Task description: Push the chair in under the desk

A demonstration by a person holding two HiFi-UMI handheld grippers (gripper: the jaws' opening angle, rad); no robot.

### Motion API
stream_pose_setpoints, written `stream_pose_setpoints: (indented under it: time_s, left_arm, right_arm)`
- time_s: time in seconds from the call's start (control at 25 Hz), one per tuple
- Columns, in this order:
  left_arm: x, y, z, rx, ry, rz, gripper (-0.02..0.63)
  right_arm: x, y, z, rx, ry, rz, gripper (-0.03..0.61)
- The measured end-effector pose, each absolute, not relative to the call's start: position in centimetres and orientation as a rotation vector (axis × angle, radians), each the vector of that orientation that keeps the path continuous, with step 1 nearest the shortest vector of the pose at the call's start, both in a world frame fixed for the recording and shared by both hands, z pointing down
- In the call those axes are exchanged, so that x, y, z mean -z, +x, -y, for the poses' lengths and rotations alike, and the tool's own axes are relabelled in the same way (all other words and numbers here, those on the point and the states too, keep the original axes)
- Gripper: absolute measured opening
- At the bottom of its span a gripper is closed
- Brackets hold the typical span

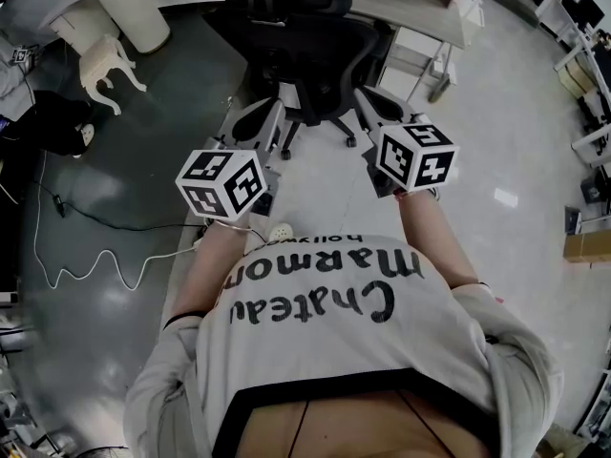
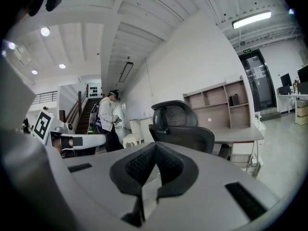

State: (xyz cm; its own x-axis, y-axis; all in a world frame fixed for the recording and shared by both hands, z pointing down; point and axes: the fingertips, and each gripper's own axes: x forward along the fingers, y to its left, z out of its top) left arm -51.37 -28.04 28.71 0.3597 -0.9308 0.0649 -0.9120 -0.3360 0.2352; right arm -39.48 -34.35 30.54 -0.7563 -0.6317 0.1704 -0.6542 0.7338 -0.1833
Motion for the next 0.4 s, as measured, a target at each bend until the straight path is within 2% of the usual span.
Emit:
stream_pose_setpoints:
  time_s: [0.4]
  left_arm:
    - [-28.6, -50.4, 26.8, 0.126, 2.388, 1.664, 0.017]
  right_arm:
    - [-30.7, -38.4, 33.1, -0.357, 1.048, 2.831, 0.012]
